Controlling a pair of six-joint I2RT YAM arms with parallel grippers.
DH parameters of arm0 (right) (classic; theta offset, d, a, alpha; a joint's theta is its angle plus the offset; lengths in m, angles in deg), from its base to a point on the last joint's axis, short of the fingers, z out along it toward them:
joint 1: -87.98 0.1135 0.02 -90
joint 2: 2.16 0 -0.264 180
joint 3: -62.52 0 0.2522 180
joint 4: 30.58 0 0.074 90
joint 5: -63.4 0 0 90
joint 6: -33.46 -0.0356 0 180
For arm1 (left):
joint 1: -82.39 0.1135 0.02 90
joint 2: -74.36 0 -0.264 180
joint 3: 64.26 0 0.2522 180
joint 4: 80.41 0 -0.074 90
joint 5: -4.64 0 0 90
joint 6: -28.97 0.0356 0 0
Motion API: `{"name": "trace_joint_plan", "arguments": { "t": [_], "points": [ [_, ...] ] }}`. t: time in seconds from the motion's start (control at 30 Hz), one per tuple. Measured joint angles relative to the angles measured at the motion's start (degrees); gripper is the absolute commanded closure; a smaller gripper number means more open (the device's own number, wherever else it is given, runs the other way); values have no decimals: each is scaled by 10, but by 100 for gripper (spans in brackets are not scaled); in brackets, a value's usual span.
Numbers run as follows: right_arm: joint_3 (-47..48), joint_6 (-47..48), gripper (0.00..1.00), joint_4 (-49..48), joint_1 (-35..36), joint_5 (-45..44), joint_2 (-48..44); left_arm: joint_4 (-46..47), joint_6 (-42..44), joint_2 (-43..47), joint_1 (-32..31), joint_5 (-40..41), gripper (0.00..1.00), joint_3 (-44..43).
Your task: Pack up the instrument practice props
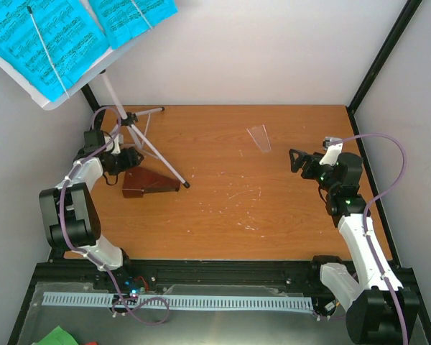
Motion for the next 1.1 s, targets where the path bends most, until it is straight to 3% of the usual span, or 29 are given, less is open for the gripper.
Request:
{"name": "trace_joint_plan", "arguments": {
  "t": [0.23, 0.6, 0.9, 1.1],
  "points": [
    [-6, 0, 0, 0, 0, 0, 0, 6, 0, 3, -2, -23, 24, 10],
    [-8, 0, 0, -7, 0, 4, 4, -14, -56, 99, -21, -83, 27, 127],
    [-14, 0, 0, -9, 0, 10, 6, -17, -140, 155, -178, -74, 27, 178],
    [-14, 0, 0, -9, 0, 10, 6, -22, -201, 190, -272, -46, 14, 196]
  ]
}}
